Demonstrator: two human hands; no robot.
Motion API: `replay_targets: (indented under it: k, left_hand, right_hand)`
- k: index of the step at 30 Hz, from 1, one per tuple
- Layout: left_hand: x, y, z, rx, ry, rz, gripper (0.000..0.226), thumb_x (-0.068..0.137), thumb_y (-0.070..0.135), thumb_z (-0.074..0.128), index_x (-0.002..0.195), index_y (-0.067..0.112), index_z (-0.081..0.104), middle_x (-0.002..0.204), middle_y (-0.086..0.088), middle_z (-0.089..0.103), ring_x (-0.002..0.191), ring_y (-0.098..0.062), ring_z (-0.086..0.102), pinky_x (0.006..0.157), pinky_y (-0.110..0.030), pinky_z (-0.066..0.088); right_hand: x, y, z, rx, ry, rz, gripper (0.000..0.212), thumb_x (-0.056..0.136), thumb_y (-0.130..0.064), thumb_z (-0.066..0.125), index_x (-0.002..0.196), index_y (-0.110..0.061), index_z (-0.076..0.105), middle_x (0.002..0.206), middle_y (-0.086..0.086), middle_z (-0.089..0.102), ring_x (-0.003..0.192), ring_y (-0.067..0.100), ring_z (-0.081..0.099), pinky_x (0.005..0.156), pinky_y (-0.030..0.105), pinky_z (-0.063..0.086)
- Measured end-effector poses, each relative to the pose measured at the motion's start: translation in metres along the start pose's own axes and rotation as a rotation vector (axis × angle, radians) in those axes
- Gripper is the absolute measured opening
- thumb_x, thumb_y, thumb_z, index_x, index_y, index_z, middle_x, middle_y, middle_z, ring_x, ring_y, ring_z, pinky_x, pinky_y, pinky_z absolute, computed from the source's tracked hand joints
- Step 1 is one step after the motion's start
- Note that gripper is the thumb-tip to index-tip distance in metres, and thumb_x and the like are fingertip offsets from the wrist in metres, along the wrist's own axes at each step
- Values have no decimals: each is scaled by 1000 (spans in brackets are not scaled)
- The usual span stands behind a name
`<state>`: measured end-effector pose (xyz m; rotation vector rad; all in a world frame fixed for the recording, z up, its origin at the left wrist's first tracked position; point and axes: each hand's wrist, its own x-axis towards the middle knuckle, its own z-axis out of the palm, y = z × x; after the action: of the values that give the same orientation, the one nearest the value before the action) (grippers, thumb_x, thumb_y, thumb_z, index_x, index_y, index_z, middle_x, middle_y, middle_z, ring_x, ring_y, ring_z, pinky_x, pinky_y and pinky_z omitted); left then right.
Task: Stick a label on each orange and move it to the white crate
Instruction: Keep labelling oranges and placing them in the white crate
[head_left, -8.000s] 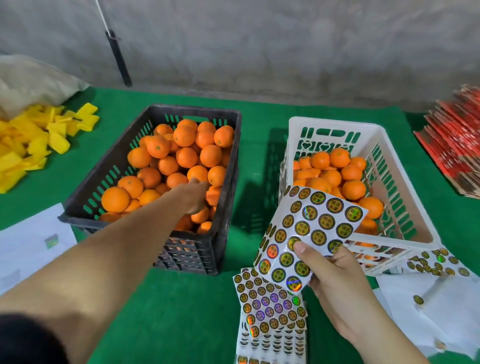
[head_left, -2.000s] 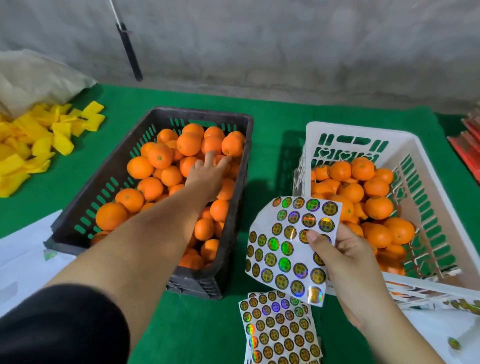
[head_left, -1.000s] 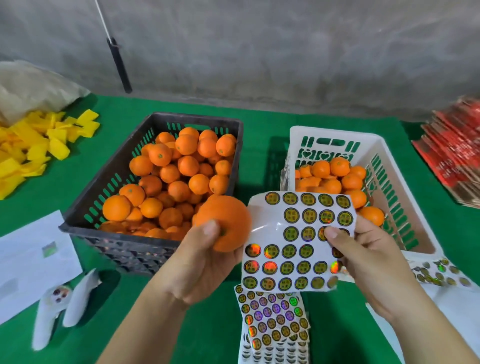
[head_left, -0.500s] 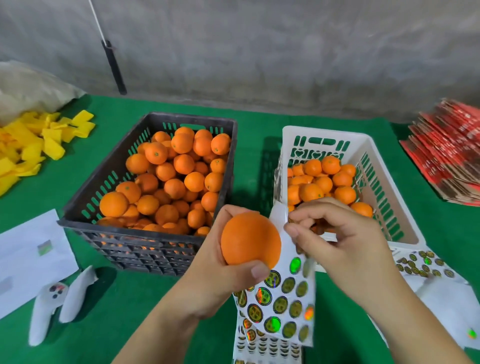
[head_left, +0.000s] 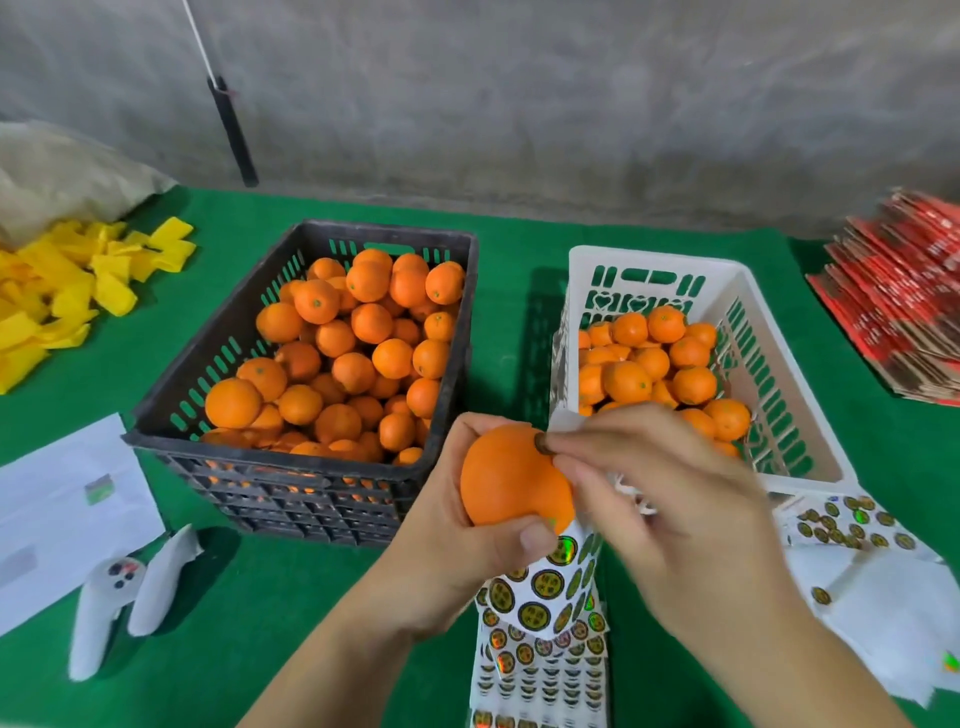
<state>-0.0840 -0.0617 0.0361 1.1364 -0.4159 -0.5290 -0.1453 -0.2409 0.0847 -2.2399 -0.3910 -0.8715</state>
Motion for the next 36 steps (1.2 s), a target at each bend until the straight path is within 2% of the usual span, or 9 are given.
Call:
replay_targets:
  k: [4,8,15,20,24,26,29,33,36]
  left_hand:
    - [0,-2,3,-59,10,-16,82,65,45,98,128,21,52,120,-9,62,106,-27,64,89,-36,54]
    - [2,-6,4,-164,42,-55,92,61,51,97,137,29,52,139,-24,55,127,-43,59,105,-52,52]
    - [4,-9,5,-177,-116,-118,110,74,28,94,154,58,25,148,-3,58,138,-32,55,112,-46,47]
    - [11,-18,6,-213,-74,-189,101,92,2,76,163,41,15,147,-21,58,139,-42,53,119,-64,33]
    - [17,-20,-6,-170,-41,-233,74,95,5,69,159,23,37,140,-26,62,131,-48,58,114,-67,39]
    - [19,-17,-16,-181,-121,-196,56,99,3,62,152,11,48,142,-34,56,129,-59,53,109,-72,40]
    - [28,-9,-33,-205,-69,-143,43,97,5,64,140,5,58,133,-36,61,113,-54,63,99,-66,52]
    - [45,0,-57,-244,13,-79,35,91,7,68,126,10,67,122,-26,71,103,-38,74,89,-52,61]
    - [66,2,-79,-107,-26,-102,35,95,18,73,128,14,65,127,-29,68,110,-46,70,93,-61,58]
  right_hand:
    - [-7,5,-1,7,-171,54,35,100,-30,65,132,-15,71,123,-3,58,114,20,61,90,35,50]
    - [-17,9,5,-156,-344,71,77,90,-57,72,156,-29,45,144,-15,36,135,11,41,109,20,35]
    - [-16,23,12,257,-127,322,68,77,-49,84,140,-35,60,139,-11,57,131,18,58,103,27,50]
    - [-11,23,13,529,44,430,63,78,-46,83,137,-38,64,133,-5,67,122,19,67,95,24,57]
    - [3,51,-7,283,205,569,74,78,-59,83,146,-49,54,141,-12,62,126,10,64,99,33,59]
    - [5,71,-13,74,114,727,99,77,-76,72,161,-44,31,162,-5,39,149,22,41,116,56,43]
    - [-2,76,1,421,-256,924,109,64,-97,62,158,-57,24,163,-26,37,154,10,32,118,44,33]
    - [-16,75,30,872,-411,982,95,68,-74,84,149,-34,54,147,-12,62,138,9,56,121,46,35]
    - [-14,77,43,1096,-314,976,54,86,-40,84,134,-19,70,140,9,69,125,24,68,97,37,58]
